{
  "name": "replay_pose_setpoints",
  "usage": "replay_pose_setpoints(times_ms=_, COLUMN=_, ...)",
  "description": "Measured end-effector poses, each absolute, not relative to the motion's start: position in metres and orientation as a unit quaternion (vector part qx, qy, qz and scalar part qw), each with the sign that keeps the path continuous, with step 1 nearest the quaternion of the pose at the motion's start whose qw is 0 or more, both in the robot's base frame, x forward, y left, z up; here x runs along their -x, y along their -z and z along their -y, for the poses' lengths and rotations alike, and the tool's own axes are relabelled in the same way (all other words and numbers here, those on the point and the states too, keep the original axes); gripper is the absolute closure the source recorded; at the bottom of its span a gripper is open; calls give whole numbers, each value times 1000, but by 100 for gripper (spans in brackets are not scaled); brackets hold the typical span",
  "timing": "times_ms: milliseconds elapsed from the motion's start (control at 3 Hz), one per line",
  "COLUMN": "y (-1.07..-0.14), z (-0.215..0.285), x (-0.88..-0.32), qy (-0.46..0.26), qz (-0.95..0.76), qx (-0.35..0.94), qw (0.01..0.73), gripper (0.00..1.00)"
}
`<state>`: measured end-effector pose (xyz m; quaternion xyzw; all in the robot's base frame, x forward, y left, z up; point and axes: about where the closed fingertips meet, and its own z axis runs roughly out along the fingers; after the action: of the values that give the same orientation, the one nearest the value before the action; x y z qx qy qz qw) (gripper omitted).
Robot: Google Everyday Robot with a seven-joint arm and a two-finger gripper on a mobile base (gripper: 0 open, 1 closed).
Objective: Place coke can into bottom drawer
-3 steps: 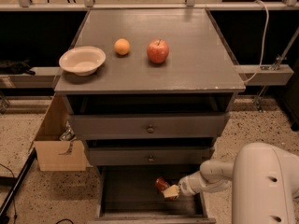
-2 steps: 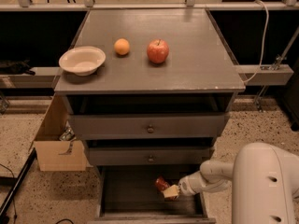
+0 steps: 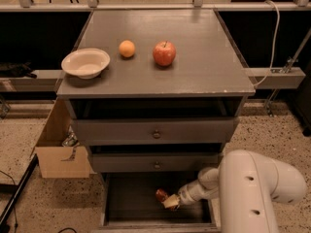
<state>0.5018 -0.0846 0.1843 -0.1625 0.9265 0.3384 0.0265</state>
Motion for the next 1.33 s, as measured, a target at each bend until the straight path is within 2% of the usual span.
replay_pose_setpoints(times_ms=667, y=-153, z=77, x=-504, qy=-342, qz=-926, qx=159, qw=8, gripper=100)
replay_pose_setpoints(times_ms=1000, y=-153, z=77, x=-504, qy=-342, qz=-926, qx=159, qw=8, gripper=82)
replay_pose_setpoints(times_ms=1333, y=-153, z=77, x=-503, qy=-342, qz=-926, qx=159, qw=8, gripper=58)
